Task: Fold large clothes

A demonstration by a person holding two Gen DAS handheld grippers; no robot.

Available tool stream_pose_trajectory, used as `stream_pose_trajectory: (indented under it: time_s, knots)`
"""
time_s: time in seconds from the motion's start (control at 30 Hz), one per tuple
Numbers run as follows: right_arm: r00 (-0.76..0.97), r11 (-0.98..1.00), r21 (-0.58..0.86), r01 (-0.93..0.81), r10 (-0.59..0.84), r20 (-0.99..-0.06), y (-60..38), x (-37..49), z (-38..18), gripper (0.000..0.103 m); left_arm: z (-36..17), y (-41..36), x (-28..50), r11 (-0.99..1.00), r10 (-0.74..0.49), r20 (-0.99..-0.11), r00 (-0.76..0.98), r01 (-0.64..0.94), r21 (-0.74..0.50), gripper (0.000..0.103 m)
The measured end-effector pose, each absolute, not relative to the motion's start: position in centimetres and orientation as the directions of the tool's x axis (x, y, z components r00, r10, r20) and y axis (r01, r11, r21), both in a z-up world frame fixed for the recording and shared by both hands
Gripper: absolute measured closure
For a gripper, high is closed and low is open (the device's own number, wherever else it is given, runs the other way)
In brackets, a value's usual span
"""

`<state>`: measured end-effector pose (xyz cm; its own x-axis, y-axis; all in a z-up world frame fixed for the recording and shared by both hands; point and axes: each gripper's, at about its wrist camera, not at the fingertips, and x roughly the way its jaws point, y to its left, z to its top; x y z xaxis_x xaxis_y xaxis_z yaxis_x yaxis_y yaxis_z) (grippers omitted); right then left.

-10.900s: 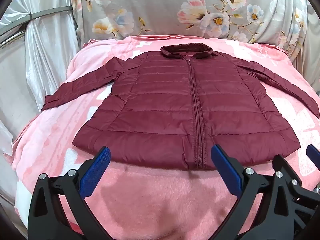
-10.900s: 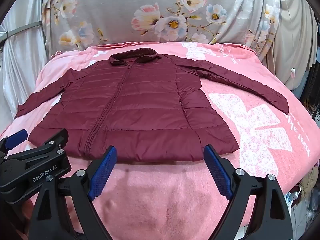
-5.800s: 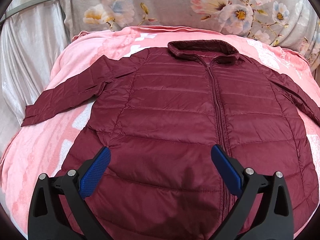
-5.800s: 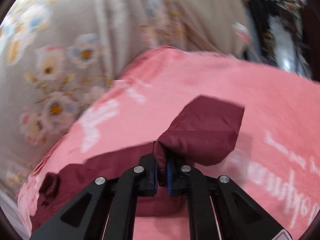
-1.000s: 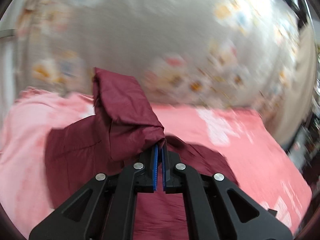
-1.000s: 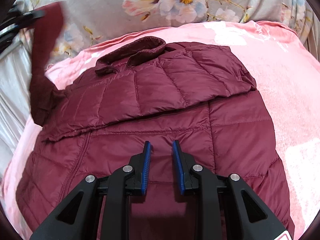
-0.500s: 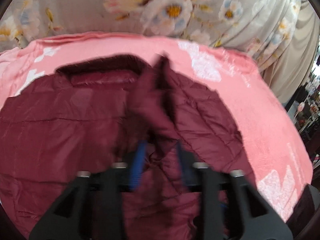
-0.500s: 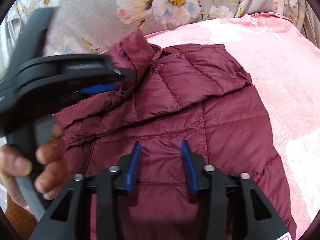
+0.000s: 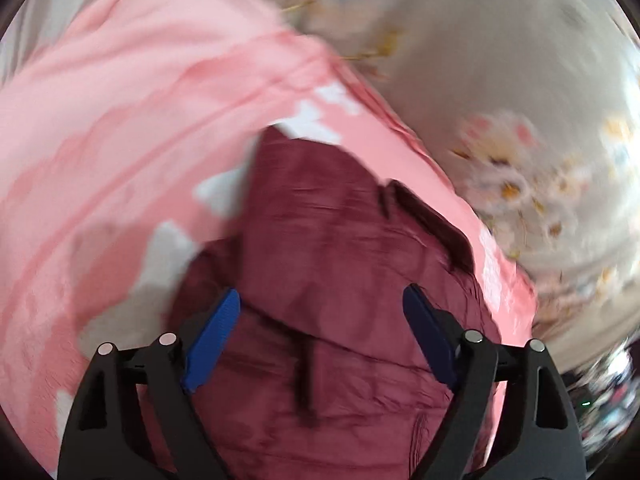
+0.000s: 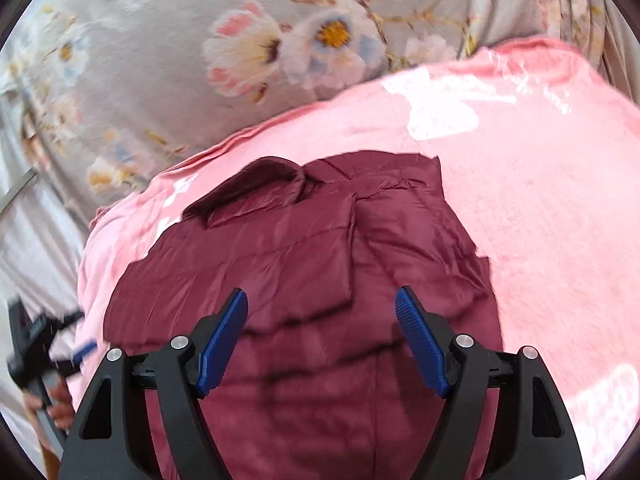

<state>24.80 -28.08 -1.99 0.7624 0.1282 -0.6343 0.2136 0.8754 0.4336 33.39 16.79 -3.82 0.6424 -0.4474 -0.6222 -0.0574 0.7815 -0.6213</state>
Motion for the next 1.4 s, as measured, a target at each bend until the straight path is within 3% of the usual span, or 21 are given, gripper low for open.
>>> stream_pose_trajectory:
  time_s: [0.13, 0.23, 0.27, 0.37, 0.4, 0.43, 0.53, 0.6, 0.7, 0.83, 1.1, 1.23, 1.4]
  knots:
    - [0.73, 0.849, 0.456, 0.267, 0.13, -0.671, -28.6, 27.4, -3.9, 0.031, -6.4, 18.5, 34.8, 0.7, -0.503, -0.606, 0.616, -0.121, -0.703, 0.025]
    - [0.711, 0.86, 0.436, 0.264, 0.132, -0.69, -28.1, 28.5, -4.7, 0.052, -7.5, 18.2, 36.0, 0.661, -0.537, -0.594, 0.599, -0.138, -0.737, 0.035]
    - [0.71, 0.862, 0.438, 0.255, 0.141, -0.69, -27.9, 28.7, -4.7, 0.065, -7.6, 18.1, 36.4, 0.655, -0.539, -0.592, 0.599, -0.142, -0.742, 0.037]
    - [0.712, 0.866, 0.444, 0.232, 0.16, -0.684, -27.6, 29.0, -4.3, 0.097, -7.7, 17.9, 37.4, 0.679, -0.504, -0.625, 0.596, -0.174, -0.713, 0.065]
    - [0.729, 0.863, 0.457, 0.214, 0.17, -0.663, -27.7, 28.9, -3.4, 0.099, -7.7, 18.1, 37.8, 0.688, -0.488, -0.638, 0.596, -0.186, -0.701, 0.082]
    - [0.744, 0.86, 0.47, 0.202, 0.177, -0.644, -27.8, 28.7, -2.7, 0.099, -7.4, 18.4, 38.2, 0.707, -0.453, -0.658, 0.601, -0.207, -0.676, 0.093]
    - [0.812, 0.86, 0.494, 0.13, 0.193, -0.55, -28.1, 26.6, 1.2, 0.1, -5.9, 19.5, 37.7, 0.718, -0.407, -0.66, 0.632, -0.225, -0.658, 0.098]
    - [0.827, 0.888, 0.448, 0.107, 0.17, -0.535, -27.4, 24.8, 2.3, 0.101, -4.9, 19.7, 36.8, 0.739, -0.392, -0.652, 0.65, -0.199, -0.643, 0.1]
    - [0.785, 0.947, 0.295, 0.129, 0.084, -0.614, -25.8, 24.2, 0.3, 0.101, -4.9, 18.9, 36.3, 0.797, -0.347, -0.682, 0.644, -0.181, -0.577, 0.101]
    - [0.718, 0.946, 0.28, 0.162, 0.081, -0.691, -25.9, 24.6, -3.6, 0.101, -6.6, 18.5, 36.4, 0.821, -0.305, -0.723, 0.621, -0.213, -0.529, 0.101]
    - [0.681, 0.955, 0.242, 0.173, 0.062, -0.73, -25.5, 25.1, -6.5, 0.101, -8.2, 17.9, 36.4, 0.861, -0.257, -0.746, 0.614, -0.204, -0.465, 0.101]
    - [0.675, 0.951, 0.258, 0.172, 0.077, -0.734, -25.8, 25.1, -6.3, 0.1, -7.8, 16.7, 36.2, 0.911, -0.192, -0.752, 0.63, -0.17, -0.375, 0.099]
    - [0.716, 0.949, 0.231, 0.214, 0.008, -0.698, -27.3, 22.5, -2.9, 0.075, -4.4, 16.2, 33.3, 0.969, -0.1, -0.737, 0.668, -0.102, -0.224, 0.089]
